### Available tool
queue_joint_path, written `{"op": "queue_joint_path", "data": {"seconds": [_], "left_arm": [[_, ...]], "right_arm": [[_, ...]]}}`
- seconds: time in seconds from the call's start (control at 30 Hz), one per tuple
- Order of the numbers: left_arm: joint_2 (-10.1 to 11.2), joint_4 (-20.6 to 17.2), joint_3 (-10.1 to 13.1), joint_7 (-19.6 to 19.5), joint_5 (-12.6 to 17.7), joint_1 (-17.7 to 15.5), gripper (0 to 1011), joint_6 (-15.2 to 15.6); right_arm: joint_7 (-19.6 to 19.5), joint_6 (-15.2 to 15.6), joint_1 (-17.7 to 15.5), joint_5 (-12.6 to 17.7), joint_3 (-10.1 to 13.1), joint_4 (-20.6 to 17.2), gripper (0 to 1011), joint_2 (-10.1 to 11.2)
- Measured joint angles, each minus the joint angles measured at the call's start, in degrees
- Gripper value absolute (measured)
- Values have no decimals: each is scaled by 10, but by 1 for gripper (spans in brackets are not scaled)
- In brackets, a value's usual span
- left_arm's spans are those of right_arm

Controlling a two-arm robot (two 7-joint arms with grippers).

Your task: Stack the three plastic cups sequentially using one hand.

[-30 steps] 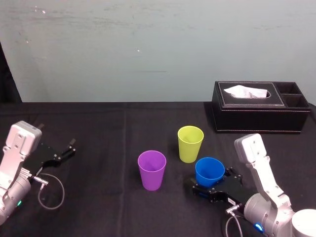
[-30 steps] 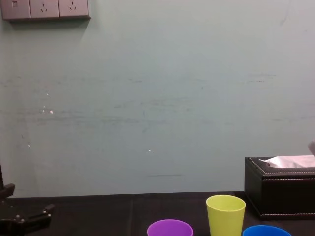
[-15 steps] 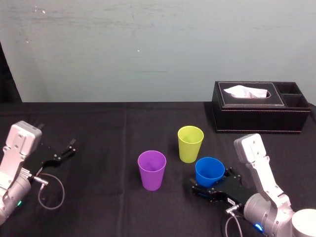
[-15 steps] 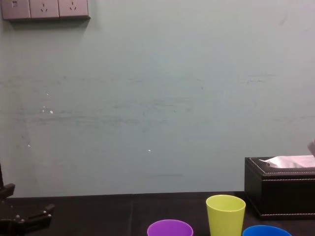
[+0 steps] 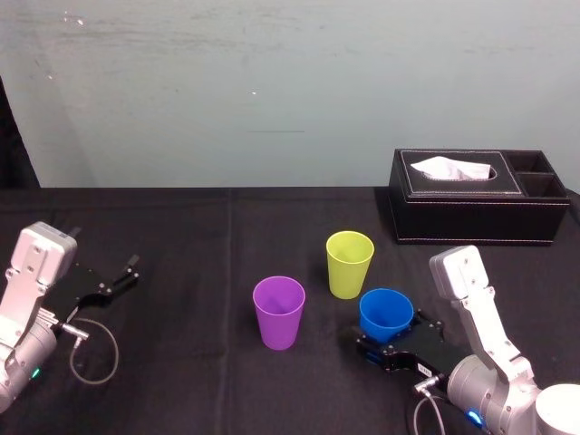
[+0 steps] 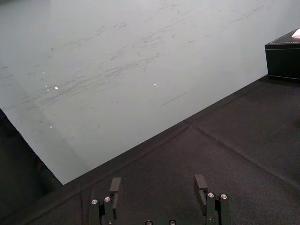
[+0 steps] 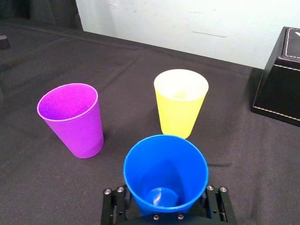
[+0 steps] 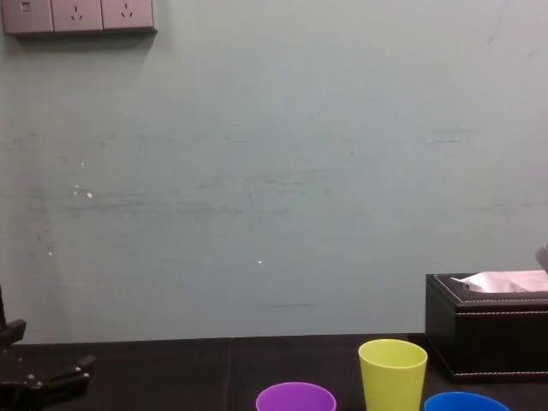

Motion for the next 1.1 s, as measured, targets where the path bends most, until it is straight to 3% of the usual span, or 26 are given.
{"op": "queue_joint_path", "data": {"seconds": [0.13,0.27,0.73,1.1], "left_arm": [[0,0,0,0,0,0,1000,0],[0,0,0,0,0,0,1000,0],[0,0,0,0,0,0,1000,0],[0,0,0,0,0,0,1000,0]], "right_arm": [[0,0,0,0,0,0,742,0],[0,0,0,0,0,0,726,0],[4,-7,-2,-6,1,-3,726,4],[30,-8,5,-17,19,-22,724,7]]}}
